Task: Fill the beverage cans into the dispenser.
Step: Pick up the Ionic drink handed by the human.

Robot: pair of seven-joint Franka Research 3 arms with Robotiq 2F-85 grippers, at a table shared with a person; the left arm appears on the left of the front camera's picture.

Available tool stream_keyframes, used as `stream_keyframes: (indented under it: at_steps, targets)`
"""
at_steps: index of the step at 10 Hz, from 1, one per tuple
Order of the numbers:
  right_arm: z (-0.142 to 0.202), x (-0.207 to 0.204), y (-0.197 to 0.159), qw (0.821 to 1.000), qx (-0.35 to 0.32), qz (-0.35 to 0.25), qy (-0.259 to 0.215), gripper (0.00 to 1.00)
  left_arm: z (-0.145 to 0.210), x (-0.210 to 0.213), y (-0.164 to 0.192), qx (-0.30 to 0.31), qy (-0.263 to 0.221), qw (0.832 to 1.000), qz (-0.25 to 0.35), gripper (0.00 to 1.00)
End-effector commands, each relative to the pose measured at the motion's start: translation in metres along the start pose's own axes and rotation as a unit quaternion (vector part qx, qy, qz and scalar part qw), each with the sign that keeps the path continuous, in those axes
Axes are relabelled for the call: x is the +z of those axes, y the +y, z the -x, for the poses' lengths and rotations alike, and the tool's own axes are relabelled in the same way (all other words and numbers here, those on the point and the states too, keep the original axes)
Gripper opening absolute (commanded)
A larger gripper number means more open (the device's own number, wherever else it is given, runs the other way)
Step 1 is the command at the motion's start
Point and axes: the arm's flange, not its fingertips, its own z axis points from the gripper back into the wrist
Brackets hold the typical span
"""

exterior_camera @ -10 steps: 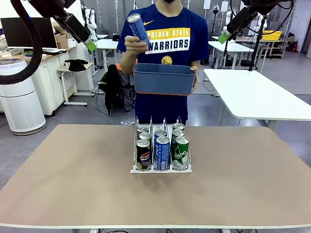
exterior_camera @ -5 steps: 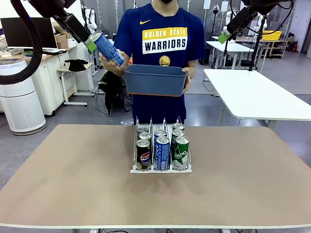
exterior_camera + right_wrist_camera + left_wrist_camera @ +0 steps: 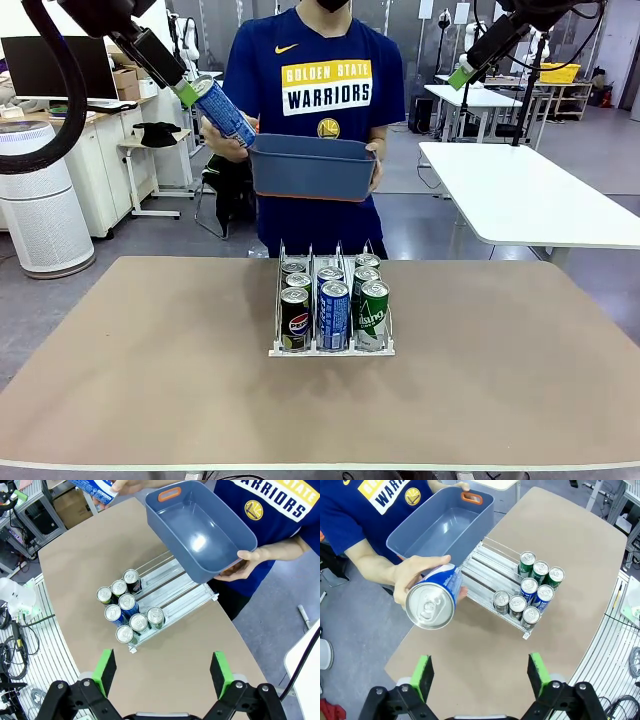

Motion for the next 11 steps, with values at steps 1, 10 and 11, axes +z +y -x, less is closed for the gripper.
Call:
stream_keyframes:
  at_steps: [1, 10, 11]
  targets:
    - [0.001, 0.000, 0.000, 1.000, 0.005, -0.003, -0.006, 1.00, 0.002, 0.001, 0.004, -0.011, 0.003, 1.000, -0.009, 1.00]
    - [0.001, 0.000, 0.000, 1.000, 0.005, -0.003, -0.006, 1.00, -0.005, -0.020, 0.018, -0.052, -0.023, 0.998, -0.019, 1.00]
    - [0.001, 0.000, 0.000, 1.000, 0.005, -0.003, -0.006, 1.00, -0.007, -0.026, 0.024, -0.060, -0.025, 0.998, -0.022, 1.00]
